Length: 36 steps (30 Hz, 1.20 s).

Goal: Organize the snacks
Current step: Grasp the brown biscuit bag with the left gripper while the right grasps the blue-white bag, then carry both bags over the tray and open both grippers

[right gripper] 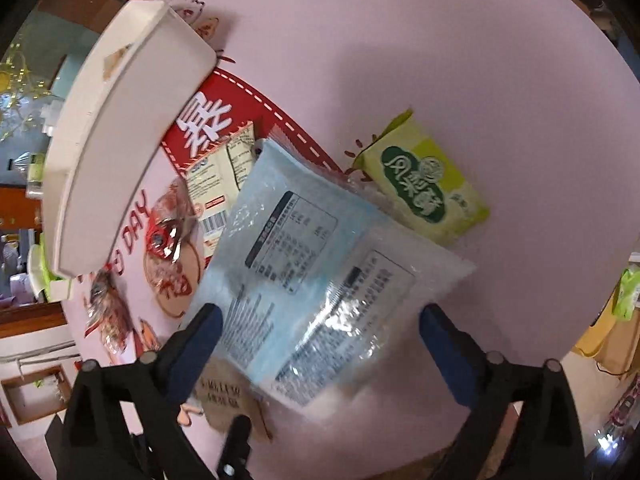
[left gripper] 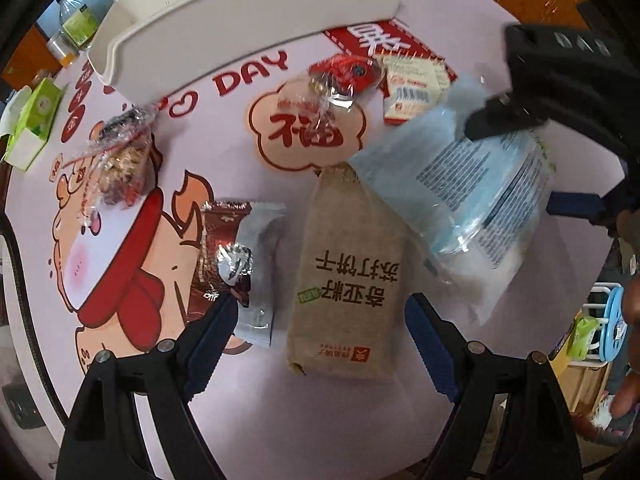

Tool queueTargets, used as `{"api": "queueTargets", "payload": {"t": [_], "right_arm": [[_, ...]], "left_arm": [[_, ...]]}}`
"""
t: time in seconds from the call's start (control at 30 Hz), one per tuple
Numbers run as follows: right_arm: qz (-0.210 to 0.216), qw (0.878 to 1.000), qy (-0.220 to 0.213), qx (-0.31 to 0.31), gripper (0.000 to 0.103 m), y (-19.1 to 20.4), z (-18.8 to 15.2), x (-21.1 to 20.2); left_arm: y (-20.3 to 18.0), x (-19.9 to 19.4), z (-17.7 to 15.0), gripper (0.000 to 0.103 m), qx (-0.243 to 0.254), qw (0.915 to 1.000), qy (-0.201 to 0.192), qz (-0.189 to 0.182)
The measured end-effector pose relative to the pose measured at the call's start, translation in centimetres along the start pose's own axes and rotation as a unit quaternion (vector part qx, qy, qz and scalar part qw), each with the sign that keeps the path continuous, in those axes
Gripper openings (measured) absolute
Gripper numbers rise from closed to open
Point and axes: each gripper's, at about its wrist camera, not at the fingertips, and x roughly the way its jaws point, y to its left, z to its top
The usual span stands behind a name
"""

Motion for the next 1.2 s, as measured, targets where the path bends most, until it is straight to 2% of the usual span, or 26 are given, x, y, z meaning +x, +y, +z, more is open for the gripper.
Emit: {"api": "queueTargets", "payload": {"t": [0.17, 0.33, 0.53, 0.6, 0.63, 0.67, 0.7, 0.8, 0.87, 0.93, 1.1, 1.2], "right_arm": [[-0.039, 0.999, -0.022, -0.029, 0.103, 2.3, 0.3, 0.9], [-0.073, 0.995, -0.025, -0.055, 0.103, 4.4, 0.3, 2.0], [-0.083, 0.993, -0.03, -0.079, 0.102, 5.3, 0.3, 2.4], [-0.084, 0.99, -0.033, -0.104, 0.1, 5.7, 0.1, 2.4], [-0.085, 0.989, -0.034, -0.112, 0.098, 5.7, -0.5, 2.3], [-0.086, 0.988, -0.035, -0.124, 0.096, 6.2, -1.4, 2.5], [-0.085, 0.986, -0.036, -0.139, 0.095, 6.4, -1.7, 2.4], [-0.079, 0.984, -0.038, -0.156, 0.086, 6.3, -2.4, 1.8], [-0.069, 0.983, -0.044, -0.166, 0.068, 6.3, -2.8, 0.9], [-0.057, 0.981, -0.042, -0.18, 0.061, 5.8, -2.9, 0.3], [-0.041, 0.978, -0.039, -0.201, 0.056, 5.4, -3.6, -0.5], [-0.037, 0.971, -0.056, -0.229, 0.056, 5.3, -4.2, -1.9]], "left_arm": [[0.4, 1.2, -0.1, 0.085, -0.012, 0.9998, 0.008, -0.017], [-0.1, 1.4, -0.2, 0.09, -0.002, 1.0, 0.0, -0.008], [-1.5, 2.2, 0.2, 0.092, 0.006, 1.0, -0.004, 0.004], [-1.8, 2.1, 0.2, 0.089, 0.005, 1.0, -0.004, 0.006], [-2.1, 1.9, 0.2, 0.085, 0.006, 1.0, -0.006, 0.004], [-2.3, 1.7, 0.3, 0.074, 0.01, 0.9999, -0.009, 0.001], [-2.5, 1.5, 0.3, 0.057, 0.016, 0.9998, -0.013, -0.001], [-2.9, 1.3, 0.4, 0.057, 0.019, 0.9998, -0.012, -0.001], [-2.9, 1.2, 0.4, 0.056, 0.014, 0.9998, -0.011, 0.0], [-2.3, 0.8, 0.3, 0.056, -0.003, 0.9998, -0.006, -0.018], [0.4, -1.4, -0.4, 0.056, -0.047, 0.9984, -0.013, -0.028], [1.6, -3.1, -0.1, 0.056, -0.065, 0.9971, -0.03, -0.026]]}}
